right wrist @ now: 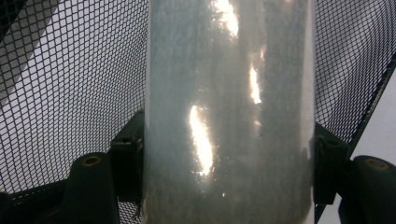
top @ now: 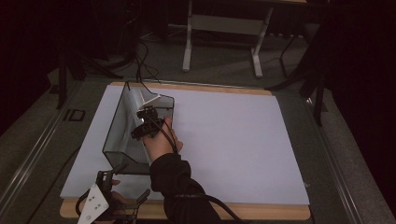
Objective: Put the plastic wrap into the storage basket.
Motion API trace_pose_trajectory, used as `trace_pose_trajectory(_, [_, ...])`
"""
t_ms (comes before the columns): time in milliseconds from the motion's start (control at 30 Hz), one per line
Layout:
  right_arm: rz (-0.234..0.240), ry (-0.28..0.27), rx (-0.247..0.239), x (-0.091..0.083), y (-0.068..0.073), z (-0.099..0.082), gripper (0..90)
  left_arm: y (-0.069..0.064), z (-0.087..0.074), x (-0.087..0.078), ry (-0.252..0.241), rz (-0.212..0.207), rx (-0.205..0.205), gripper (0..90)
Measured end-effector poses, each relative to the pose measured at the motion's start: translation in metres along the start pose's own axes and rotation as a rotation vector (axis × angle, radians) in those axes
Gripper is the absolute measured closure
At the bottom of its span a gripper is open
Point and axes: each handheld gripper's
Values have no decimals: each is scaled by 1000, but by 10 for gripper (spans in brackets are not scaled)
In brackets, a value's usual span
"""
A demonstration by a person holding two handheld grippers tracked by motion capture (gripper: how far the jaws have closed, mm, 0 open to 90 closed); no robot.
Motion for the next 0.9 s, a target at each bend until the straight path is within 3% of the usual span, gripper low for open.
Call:
trace_pose_trajectory(500, [22, 70, 1, 6, -3, 5, 317, 0, 0, 0, -2, -13, 1, 45])
trace_pose_trajectory(600, [49, 87, 47, 8, -10, 8, 317, 0, 0, 0, -4, -14, -1, 45])
trace_pose_trajectory(733, [53, 97, 72, 9, -15, 8, 314, 0, 0, 0, -2, -20, -1, 45])
trace_pose_trajectory(833, [51, 95, 62, 9, -15, 9, 309, 0, 0, 0, -1, -21, 1, 45])
trace_pose_trajectory(900, [42, 54, 58, 4, -15, 10, 270, 0, 0, 0, -2, -22, 1, 44])
Point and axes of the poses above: each handheld gripper's, and its own axes: x roughly forward along the jaws, z roughly out of its top, y roughly to its left, and after that the axes turned 6 degrees about z, right-handed
